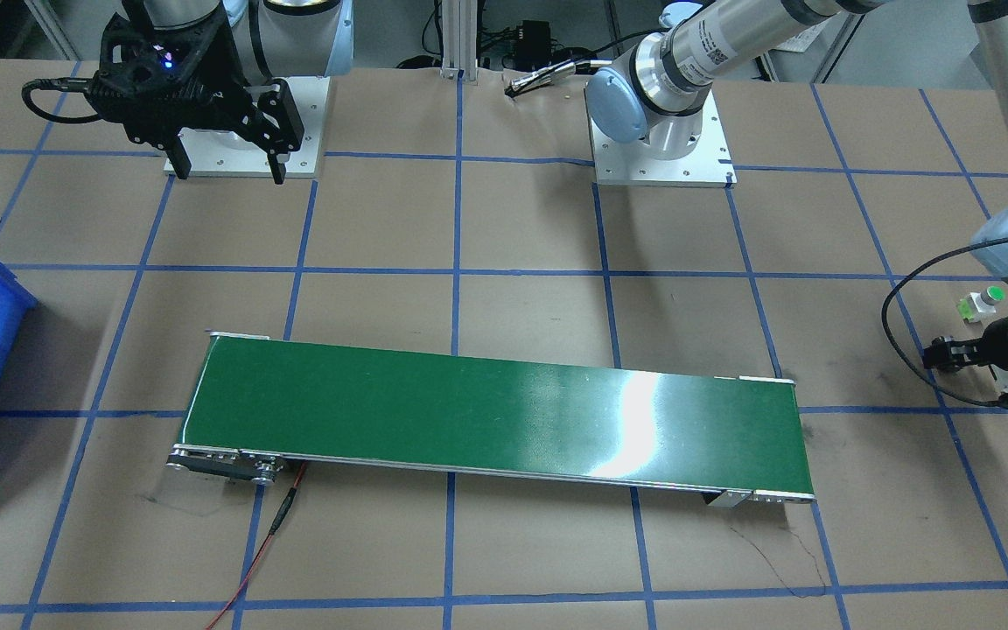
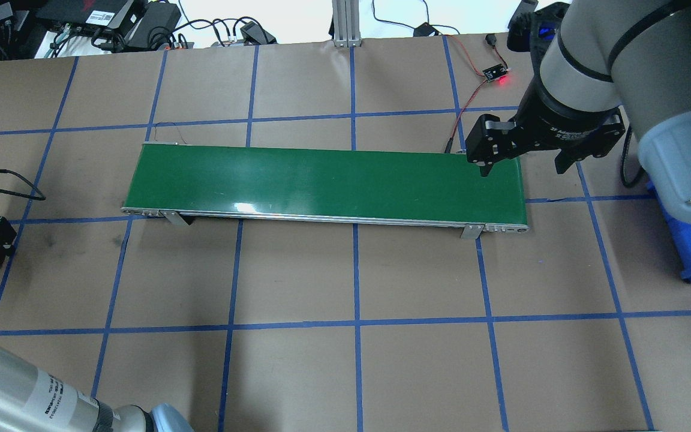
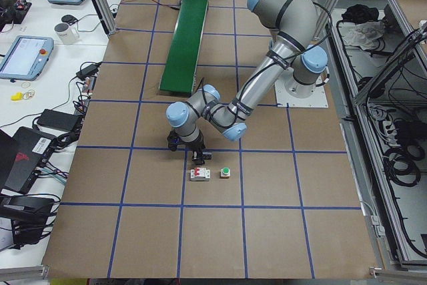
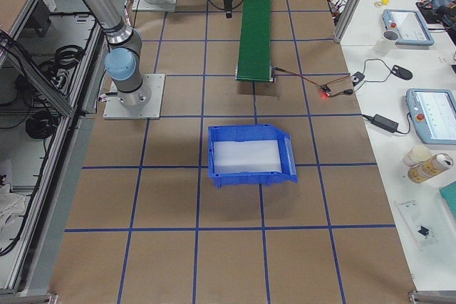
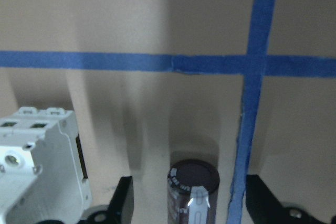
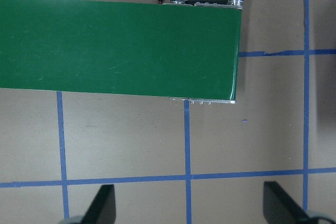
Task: Move capacitor from left to right
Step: 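Lift the capacitor with the left gripper and carry it over the conveyor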
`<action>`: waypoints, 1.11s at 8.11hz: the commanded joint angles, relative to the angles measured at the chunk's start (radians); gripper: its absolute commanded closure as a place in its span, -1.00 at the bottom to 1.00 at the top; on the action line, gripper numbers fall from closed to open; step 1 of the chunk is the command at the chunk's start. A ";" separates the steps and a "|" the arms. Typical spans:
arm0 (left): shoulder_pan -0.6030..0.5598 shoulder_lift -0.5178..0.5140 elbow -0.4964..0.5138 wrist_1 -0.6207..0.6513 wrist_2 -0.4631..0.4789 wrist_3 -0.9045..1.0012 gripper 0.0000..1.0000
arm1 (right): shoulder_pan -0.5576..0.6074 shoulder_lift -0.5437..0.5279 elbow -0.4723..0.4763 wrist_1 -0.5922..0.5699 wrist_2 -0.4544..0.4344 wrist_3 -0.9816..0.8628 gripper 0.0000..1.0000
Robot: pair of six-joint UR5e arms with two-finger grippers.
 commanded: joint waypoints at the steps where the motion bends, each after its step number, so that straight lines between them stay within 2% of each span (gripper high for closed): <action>1: 0.000 0.003 0.001 -0.004 -0.026 -0.006 0.78 | 0.000 0.000 0.000 -0.001 0.000 0.000 -1.00; 2: 0.000 0.014 0.001 -0.007 -0.047 -0.006 1.00 | 0.000 0.000 0.000 -0.001 0.000 0.000 -1.00; 4: 0.000 0.073 0.006 -0.141 -0.052 -0.006 1.00 | 0.000 0.000 0.000 -0.001 0.000 0.000 -1.00; 7: -0.032 0.245 0.015 -0.161 -0.078 0.002 1.00 | 0.000 0.000 0.000 -0.001 0.000 0.000 -1.00; 8: -0.082 0.309 0.015 -0.161 -0.128 -0.009 1.00 | 0.000 0.000 0.000 -0.001 0.000 0.000 -1.00; 9: -0.168 0.345 0.018 -0.159 -0.127 -0.007 1.00 | 0.000 0.002 0.000 -0.001 0.000 0.000 -1.00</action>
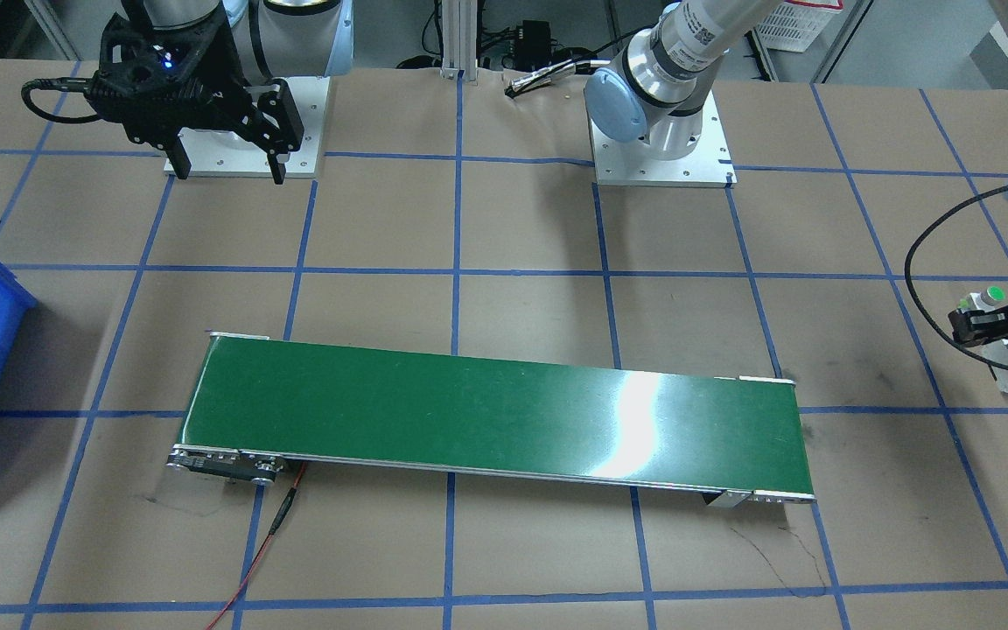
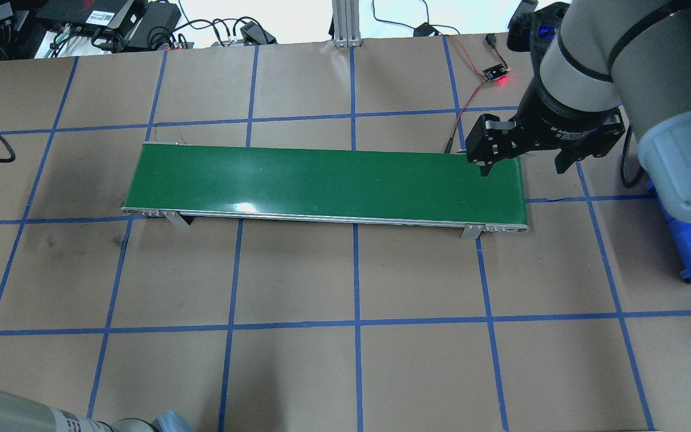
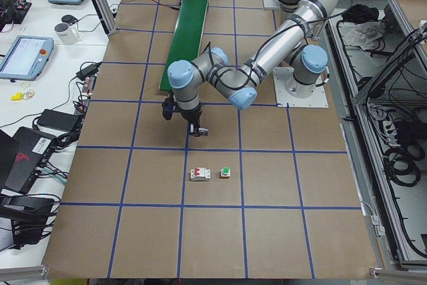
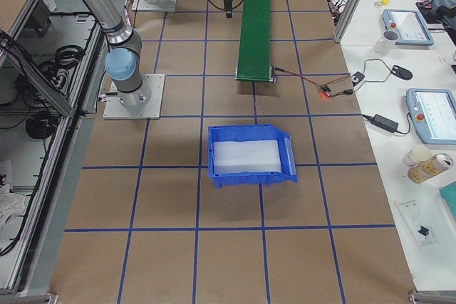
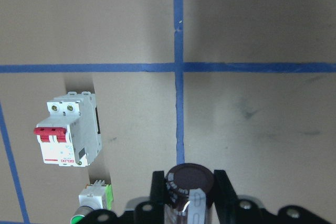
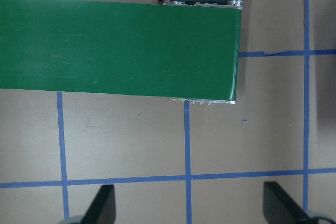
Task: Move capacitor from left to right
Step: 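Lift the capacitor with the left gripper and carry it over the conveyor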
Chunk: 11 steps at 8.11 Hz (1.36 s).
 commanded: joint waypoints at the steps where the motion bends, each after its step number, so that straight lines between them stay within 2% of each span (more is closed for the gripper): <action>1: -0.204 0.103 0.009 0.010 -0.039 -0.012 1.00 | 0.000 0.001 0.000 0.000 0.000 0.000 -1.00; 3: -0.326 0.100 0.018 0.024 -0.095 -0.142 1.00 | 0.000 0.001 0.000 0.000 0.000 0.000 -1.00; 4: -0.355 0.085 0.018 0.051 -0.103 -0.145 1.00 | 0.000 0.001 0.000 0.000 0.000 -0.002 -1.00; 5: -0.366 0.069 0.021 0.053 -0.107 -0.162 1.00 | 0.000 0.001 0.000 0.000 0.000 0.000 -1.00; 6: -0.371 0.046 0.021 0.052 -0.169 -0.235 1.00 | 0.000 0.001 0.000 0.000 0.000 0.000 -1.00; 7: -0.374 0.007 0.023 0.053 -0.182 -0.274 1.00 | 0.000 0.003 0.000 0.000 0.000 0.000 -1.00; 11: -0.414 -0.090 0.041 0.079 -0.189 -0.372 1.00 | 0.000 0.005 0.000 0.000 0.000 0.000 -1.00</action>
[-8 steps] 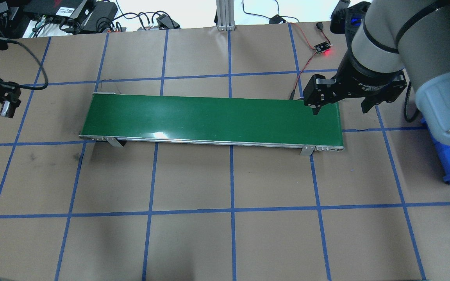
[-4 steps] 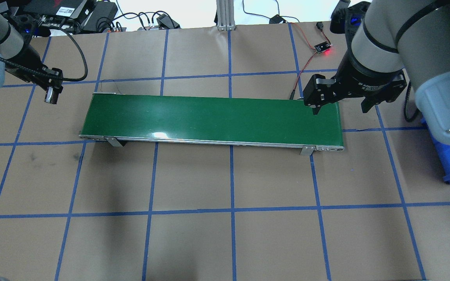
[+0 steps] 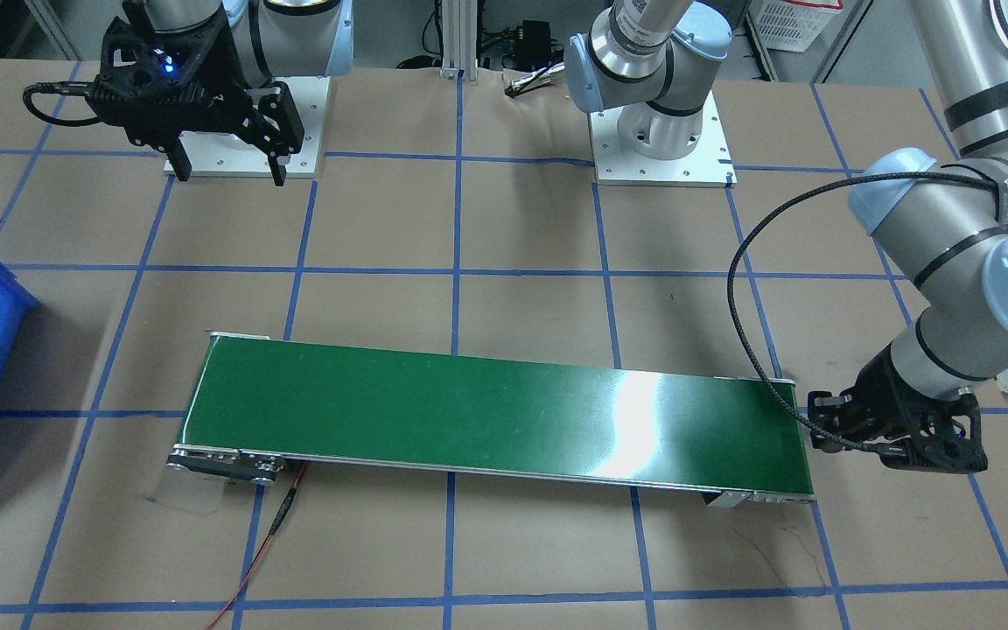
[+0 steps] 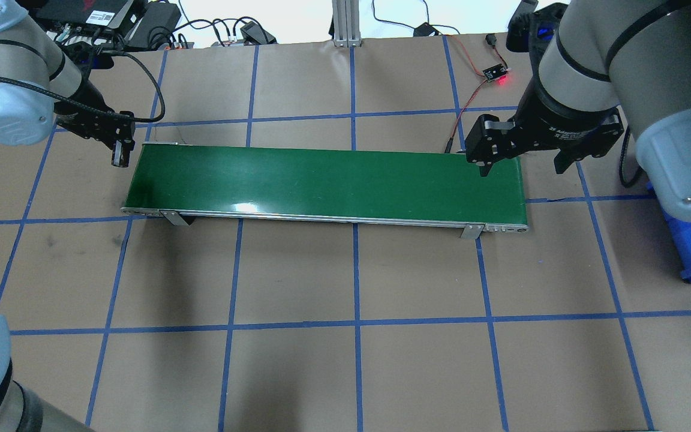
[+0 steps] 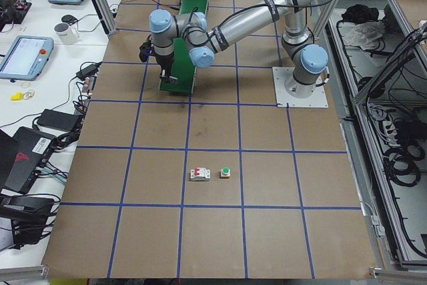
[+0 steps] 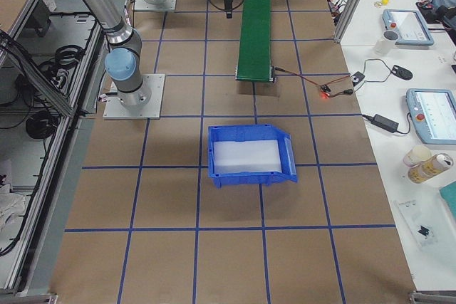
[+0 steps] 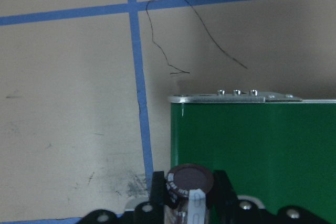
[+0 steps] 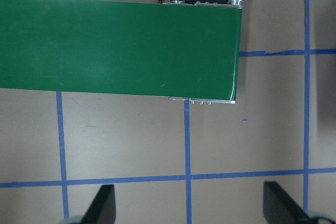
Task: Move capacitor from left to right
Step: 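Lift the capacitor with the left gripper and carry it over the conveyor, then lower the capacitor onto the near end of the belt and open the left gripper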
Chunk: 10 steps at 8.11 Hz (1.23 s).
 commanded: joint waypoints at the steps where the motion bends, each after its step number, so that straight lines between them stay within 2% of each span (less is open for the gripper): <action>1: -0.019 -0.041 0.000 -0.012 -0.002 -0.077 1.00 | 0.000 0.001 0.000 0.000 0.000 0.000 -1.00; 6: -0.044 -0.058 0.000 -0.085 0.004 -0.178 1.00 | -0.002 0.001 0.000 0.000 -0.002 0.002 -1.00; 7: -0.047 -0.058 -0.001 -0.095 0.006 -0.182 0.35 | 0.000 0.001 0.000 0.000 0.000 0.000 -1.00; 8: -0.050 -0.056 -0.001 -0.093 0.006 -0.182 -0.77 | 0.000 0.001 0.000 0.000 -0.002 0.000 -1.00; 9: -0.061 -0.044 -0.001 -0.101 0.010 -0.177 -1.00 | 0.000 0.001 0.000 0.000 -0.002 0.000 -1.00; 10: -0.076 -0.030 0.005 -0.101 0.012 -0.175 -1.00 | -0.002 0.001 0.000 0.000 -0.002 0.000 -1.00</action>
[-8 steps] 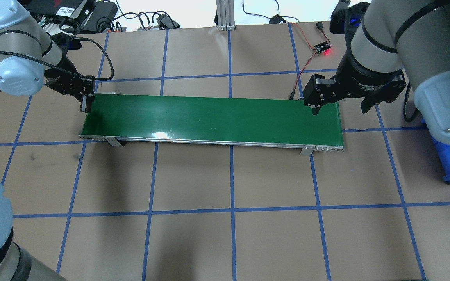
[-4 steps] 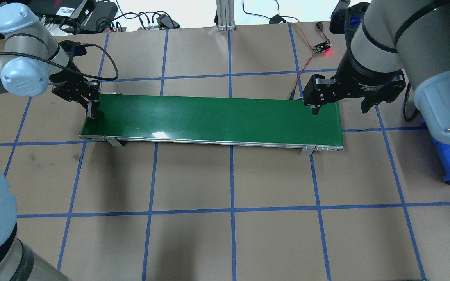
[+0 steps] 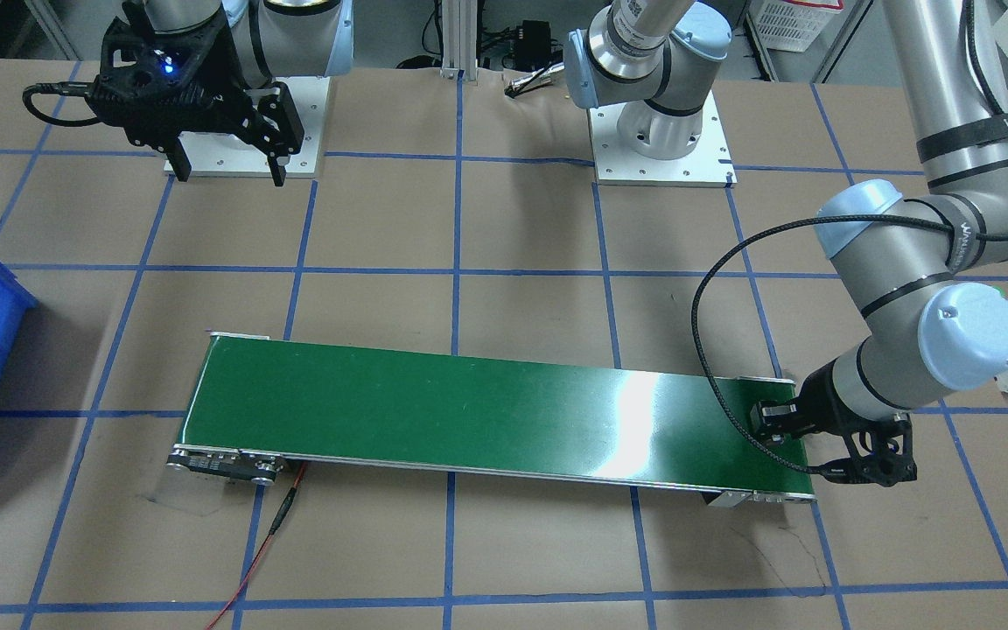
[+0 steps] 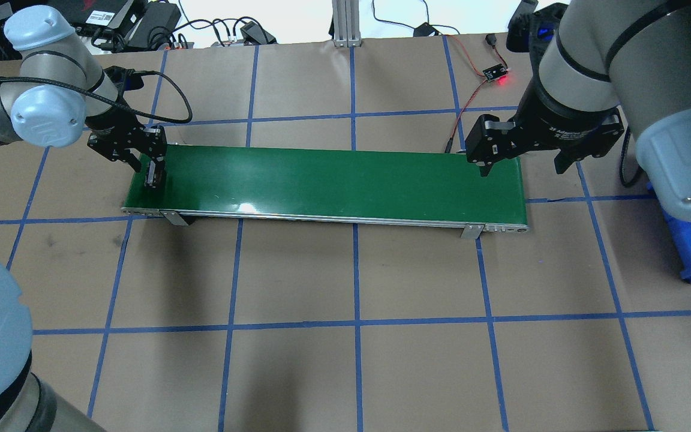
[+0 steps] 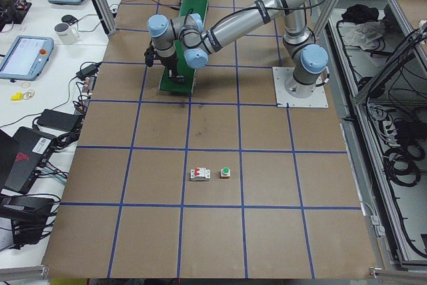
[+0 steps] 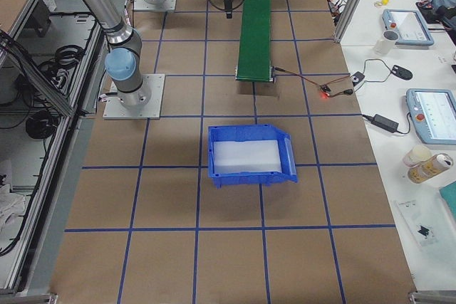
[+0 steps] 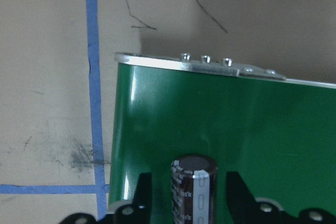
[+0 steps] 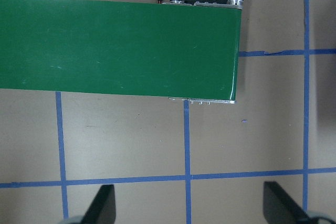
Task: Move capacitor from left to right
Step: 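Lower the capacitor onto the near end of the belt and open the left gripper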
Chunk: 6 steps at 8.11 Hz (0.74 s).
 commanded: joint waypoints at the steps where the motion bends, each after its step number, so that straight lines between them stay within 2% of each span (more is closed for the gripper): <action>1: -0.041 0.043 0.007 0.001 0.003 0.007 -1.00 | -0.001 0.000 0.000 0.000 0.000 0.000 -1.00; 3: -0.089 0.127 0.009 -0.011 0.037 0.004 -1.00 | 0.000 0.002 -0.001 -0.002 -0.002 -0.002 -1.00; 4: -0.104 0.170 0.009 -0.069 0.041 -0.013 -1.00 | 0.000 0.021 0.000 -0.017 0.001 -0.002 -1.00; 6: -0.124 0.256 0.009 -0.157 0.050 -0.063 -1.00 | 0.000 0.159 -0.001 -0.062 0.007 -0.003 -1.00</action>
